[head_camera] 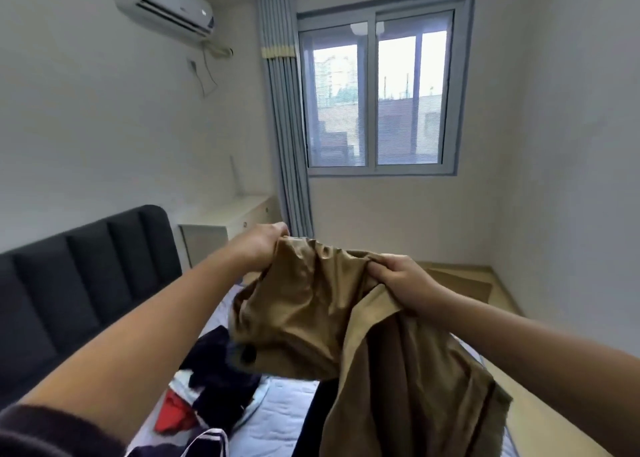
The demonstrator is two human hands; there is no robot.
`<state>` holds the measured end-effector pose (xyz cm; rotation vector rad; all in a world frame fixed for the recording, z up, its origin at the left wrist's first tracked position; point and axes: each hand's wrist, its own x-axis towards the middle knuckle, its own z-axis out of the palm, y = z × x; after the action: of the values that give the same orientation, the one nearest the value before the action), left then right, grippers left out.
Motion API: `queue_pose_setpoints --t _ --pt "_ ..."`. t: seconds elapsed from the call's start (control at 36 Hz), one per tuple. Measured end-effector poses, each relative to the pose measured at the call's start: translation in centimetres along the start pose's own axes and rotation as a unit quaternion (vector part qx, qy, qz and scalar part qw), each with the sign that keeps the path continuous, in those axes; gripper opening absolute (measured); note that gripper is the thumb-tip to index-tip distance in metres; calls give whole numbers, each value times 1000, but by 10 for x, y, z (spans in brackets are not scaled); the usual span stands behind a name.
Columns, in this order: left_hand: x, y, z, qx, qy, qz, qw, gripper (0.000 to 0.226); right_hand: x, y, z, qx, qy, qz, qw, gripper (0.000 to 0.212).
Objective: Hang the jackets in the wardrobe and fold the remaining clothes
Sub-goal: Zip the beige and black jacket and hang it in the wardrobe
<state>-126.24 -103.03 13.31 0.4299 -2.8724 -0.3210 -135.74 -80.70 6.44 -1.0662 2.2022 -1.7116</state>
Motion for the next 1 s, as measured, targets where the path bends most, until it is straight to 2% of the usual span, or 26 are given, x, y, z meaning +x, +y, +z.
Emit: queue_pose_setpoints --t 0.08,0.14,0.25,0.28,0.33,0.36,0.39,0.44,0.5,0.56,0.64,0.69,0.75,0.81,0.89,0.94,1.0 --pt "-16 0 6 -20 -65 -2 998 39 1 -7 -2 54 23 31 998 25" --pt "-28 7 13 -64 -71 18 995 49 1 -13 -5 66 38 45 996 26" --pt "-55 28 36 -132 -71 93 984 30 2 -28 -7 53 74 50 995 26" --pt "-61 33 44 -147 -84 105 980 37 2 -32 -7 52 81 53 994 25" --pt "-67 43 62 -165 -108 109 974 65 1 -39 -9 51 88 61 993 23" --pt "-67 46 72 -157 -98 102 978 73 1 -43 -10 53 89 64 993 22" --pt "-65 48 84 -139 -68 91 984 72 1 -46 -12 56 88 65 992 22" --pt "-58 55 100 -142 9 66 988 44 0 -52 -16 54 93 63 992 22" --pt "-53 64 110 -199 73 54 976 17 -1 -57 -21 48 109 58 991 24" --pt "-48 75 115 -257 109 44 959 18 -2 -58 -31 28 129 59 989 28" --pt "-41 86 106 -316 154 26 936 22 -4 -55 -51 -69 145 93 983 35" --pt "-30 92 85 -302 179 17 936 21 -8 -51 -64 -134 133 172 967 50" --pt "-18 101 59 -249 169 28 953 21 -16 -46 -68 -143 137 239 950 75" --pt "-8 116 36 -185 114 53 975 25 -26 -39 -64 -170 146 199 954 90" --pt "-1 142 19 -114 42 75 990 28 -44 -32 -46 -249 47 124 959 103" --pt "1 154 12 -96 31 87 991 28 -53 -27 -32 -280 8 116 953 98" --pt "3 159 3 -80 36 90 992 27 -58 -21 -22 -337 38 111 934 72"
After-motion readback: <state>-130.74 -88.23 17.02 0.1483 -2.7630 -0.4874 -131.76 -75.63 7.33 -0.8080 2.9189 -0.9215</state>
